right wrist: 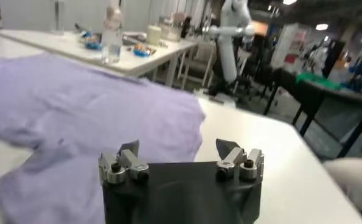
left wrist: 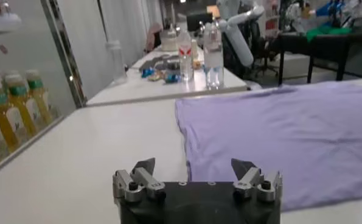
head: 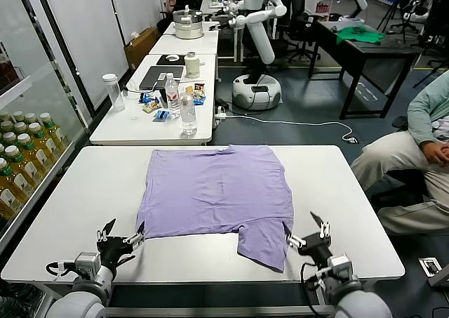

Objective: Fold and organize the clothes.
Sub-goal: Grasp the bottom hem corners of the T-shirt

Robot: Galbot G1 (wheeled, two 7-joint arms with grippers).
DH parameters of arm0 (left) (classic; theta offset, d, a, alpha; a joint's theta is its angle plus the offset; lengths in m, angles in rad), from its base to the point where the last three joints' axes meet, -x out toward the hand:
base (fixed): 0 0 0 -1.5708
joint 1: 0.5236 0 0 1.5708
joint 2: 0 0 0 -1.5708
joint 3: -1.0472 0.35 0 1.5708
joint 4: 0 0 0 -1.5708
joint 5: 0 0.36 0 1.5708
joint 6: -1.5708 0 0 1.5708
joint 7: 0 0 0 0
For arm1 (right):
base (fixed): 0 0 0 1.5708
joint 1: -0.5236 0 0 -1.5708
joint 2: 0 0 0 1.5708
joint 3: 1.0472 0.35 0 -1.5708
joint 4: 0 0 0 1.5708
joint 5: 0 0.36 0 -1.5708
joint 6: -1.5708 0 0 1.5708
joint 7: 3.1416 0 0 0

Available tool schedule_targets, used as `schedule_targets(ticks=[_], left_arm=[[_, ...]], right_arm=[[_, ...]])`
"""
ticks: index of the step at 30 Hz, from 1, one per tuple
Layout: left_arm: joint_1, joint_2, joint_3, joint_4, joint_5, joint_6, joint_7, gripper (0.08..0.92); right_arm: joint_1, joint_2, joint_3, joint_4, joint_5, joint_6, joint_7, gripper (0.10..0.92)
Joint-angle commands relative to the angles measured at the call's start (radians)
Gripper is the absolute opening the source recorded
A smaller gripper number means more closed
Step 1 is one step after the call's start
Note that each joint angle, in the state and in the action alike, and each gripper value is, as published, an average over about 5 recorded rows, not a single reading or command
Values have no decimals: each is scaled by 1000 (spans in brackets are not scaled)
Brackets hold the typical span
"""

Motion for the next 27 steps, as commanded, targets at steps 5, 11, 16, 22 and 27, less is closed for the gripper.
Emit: schedule_targets(ticks=[5,11,16,22,27], left_arm=[[-13,12,6,84,-46,49,5,823],[-33,6,7,109,-48,48,13,823],[-38,5,6,121,-47,46,12,823],[-29,3,5,115,-47,46,12,822],[-15,-3,9,93,-48,46,20,756]], right_arm=[[-69,-7,-35,21,25,-14,30,823],[-47,2,-55,13,31,-21,34,823],[-15,14,-73,-7,66,-31,40,823],[-4,20,-80,-23,129,-56,69,784],[-10,18,-81,-20,160,-63,73,646]])
